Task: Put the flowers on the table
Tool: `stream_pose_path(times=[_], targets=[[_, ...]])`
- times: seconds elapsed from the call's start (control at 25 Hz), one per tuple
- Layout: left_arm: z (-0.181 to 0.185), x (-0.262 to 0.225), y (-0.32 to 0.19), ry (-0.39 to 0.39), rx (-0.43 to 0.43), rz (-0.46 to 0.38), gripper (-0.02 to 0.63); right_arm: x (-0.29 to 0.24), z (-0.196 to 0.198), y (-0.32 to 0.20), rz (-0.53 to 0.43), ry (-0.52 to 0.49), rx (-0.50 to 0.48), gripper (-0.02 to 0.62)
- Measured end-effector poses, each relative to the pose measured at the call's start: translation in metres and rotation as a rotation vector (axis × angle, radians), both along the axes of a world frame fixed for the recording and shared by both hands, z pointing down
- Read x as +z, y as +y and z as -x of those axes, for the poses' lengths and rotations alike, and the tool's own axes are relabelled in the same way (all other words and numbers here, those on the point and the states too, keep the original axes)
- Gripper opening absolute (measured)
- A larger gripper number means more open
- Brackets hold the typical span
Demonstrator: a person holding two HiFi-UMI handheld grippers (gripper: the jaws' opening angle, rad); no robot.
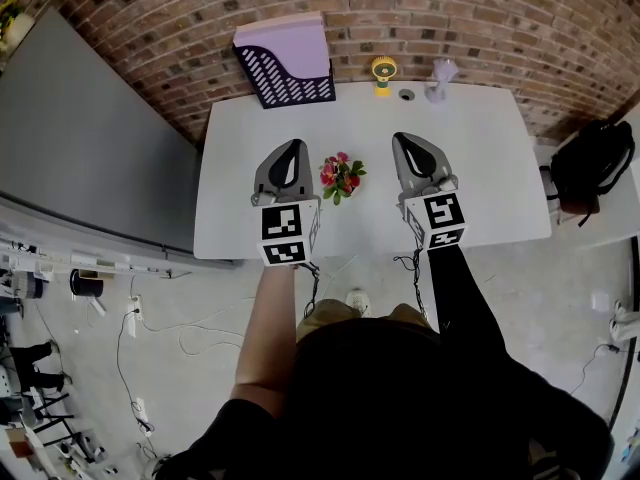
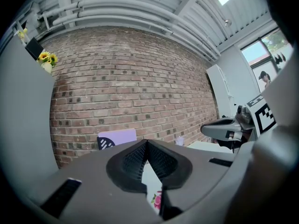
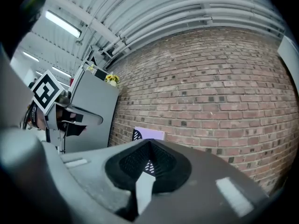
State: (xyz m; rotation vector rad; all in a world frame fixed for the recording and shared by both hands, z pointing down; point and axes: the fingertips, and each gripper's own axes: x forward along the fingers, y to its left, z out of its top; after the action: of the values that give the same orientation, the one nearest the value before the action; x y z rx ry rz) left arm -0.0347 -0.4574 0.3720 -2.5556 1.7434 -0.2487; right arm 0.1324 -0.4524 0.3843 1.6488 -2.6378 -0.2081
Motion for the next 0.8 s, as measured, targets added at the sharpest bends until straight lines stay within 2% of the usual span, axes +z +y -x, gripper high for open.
stream_pose_path(times=[0.8], targets=[[-0.0081, -0.0005, 0.0019, 0.005, 0.024, -0.002, 0.009, -0.0041, -0.0071, 0.0054, -0.008, 0.005, 0.022, 0.000]])
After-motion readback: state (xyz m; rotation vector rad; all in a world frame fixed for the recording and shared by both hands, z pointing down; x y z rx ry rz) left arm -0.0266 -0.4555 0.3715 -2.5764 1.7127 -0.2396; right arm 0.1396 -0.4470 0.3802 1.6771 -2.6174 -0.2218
